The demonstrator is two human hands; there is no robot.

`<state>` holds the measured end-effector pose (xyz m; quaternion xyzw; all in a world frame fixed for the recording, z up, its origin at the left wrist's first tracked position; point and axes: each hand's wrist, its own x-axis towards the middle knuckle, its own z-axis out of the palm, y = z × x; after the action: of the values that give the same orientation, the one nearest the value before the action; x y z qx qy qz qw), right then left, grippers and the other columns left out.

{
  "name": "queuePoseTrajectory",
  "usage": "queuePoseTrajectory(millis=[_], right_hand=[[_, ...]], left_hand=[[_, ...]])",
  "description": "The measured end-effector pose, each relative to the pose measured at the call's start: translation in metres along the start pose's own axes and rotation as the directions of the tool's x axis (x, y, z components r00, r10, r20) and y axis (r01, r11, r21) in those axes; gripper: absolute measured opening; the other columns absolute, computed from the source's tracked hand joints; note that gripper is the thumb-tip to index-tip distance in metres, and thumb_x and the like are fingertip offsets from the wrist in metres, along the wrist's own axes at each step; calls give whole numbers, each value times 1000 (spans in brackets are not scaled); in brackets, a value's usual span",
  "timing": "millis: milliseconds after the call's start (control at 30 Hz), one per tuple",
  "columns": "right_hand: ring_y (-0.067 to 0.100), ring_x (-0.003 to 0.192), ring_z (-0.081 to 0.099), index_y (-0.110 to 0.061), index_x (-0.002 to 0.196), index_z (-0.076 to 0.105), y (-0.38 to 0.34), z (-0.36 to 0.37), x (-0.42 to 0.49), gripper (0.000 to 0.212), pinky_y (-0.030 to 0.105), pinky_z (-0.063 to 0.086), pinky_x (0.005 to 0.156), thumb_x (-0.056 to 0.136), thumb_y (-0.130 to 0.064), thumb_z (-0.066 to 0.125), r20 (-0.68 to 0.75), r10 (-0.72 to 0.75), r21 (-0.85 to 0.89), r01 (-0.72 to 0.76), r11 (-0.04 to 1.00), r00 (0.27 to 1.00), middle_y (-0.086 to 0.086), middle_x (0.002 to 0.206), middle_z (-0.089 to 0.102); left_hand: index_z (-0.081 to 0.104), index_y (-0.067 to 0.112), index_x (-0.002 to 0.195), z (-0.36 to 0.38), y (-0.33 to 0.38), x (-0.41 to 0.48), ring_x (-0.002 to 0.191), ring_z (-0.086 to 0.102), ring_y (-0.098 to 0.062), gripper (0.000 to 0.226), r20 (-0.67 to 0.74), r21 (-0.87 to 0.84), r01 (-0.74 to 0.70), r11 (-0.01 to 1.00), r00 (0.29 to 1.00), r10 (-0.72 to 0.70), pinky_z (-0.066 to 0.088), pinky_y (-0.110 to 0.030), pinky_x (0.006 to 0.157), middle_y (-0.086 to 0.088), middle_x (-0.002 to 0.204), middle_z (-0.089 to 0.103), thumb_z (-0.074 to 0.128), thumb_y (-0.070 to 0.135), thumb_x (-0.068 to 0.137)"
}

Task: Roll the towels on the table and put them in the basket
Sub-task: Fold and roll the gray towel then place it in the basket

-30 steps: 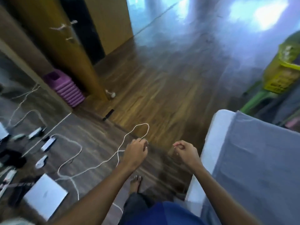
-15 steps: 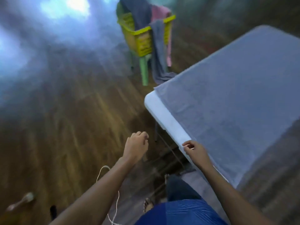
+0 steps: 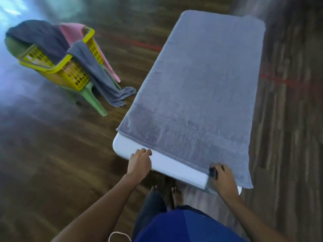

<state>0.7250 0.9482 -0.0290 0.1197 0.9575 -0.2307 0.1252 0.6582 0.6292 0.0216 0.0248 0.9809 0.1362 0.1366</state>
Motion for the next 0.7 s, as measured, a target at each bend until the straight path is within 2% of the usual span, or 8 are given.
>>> queuePoseTrajectory(millis=[100,267,433,567,633,700], right_hand=[[36,93,56,-5,103,68,6,3,-6,52,44,51,77,55,10,80,-35,-15,-136,10,991,999,18,109,60],[37,100,53,-8,114,61,9,10,-8,60,48,52,82,58,8,77,-63,46,-238,-60,970,997,16,116,57],[38,99,50,-7,112,58,-3,19,-5,43,51,52,79,72,9,65,-132,157,-263,-187,946,979,17,112,55],[42,86,52,-1,103,60,-8,23,3,33,52,49,70,73,1,74,-172,176,-295,-221,930,969,22,97,57],[44,86,53,-1,104,61,-14,22,5,35,53,50,68,73,-3,77,-158,199,-292,-239,926,967,23,96,57],[44,83,55,-3,102,62,-17,19,6,37,52,52,61,69,1,77,-161,212,-297,-252,921,964,21,94,58]], left_hand=[[58,14,121,-3,-21,29,109,53,-24,31,27,77,-61,995,998,59,42,-36,90,-4,121,58,52,11,91],[56,14,125,-1,-60,70,110,53,-29,50,126,197,-202,959,976,180,47,-39,90,-8,120,57,63,0,77],[63,12,109,-6,-82,96,92,60,-32,55,143,327,-339,882,940,308,54,-41,74,-9,103,61,75,-7,58],[62,7,104,-5,-87,111,82,57,-36,48,158,423,-393,816,919,360,53,-44,65,-15,95,60,75,-5,60],[60,6,101,-3,-86,118,77,56,-37,46,150,424,-389,818,921,360,53,-46,63,-16,91,58,74,-8,59],[59,5,100,-2,-85,122,76,55,-38,48,156,410,-383,828,924,350,53,-46,62,-17,91,58,75,-10,57]])
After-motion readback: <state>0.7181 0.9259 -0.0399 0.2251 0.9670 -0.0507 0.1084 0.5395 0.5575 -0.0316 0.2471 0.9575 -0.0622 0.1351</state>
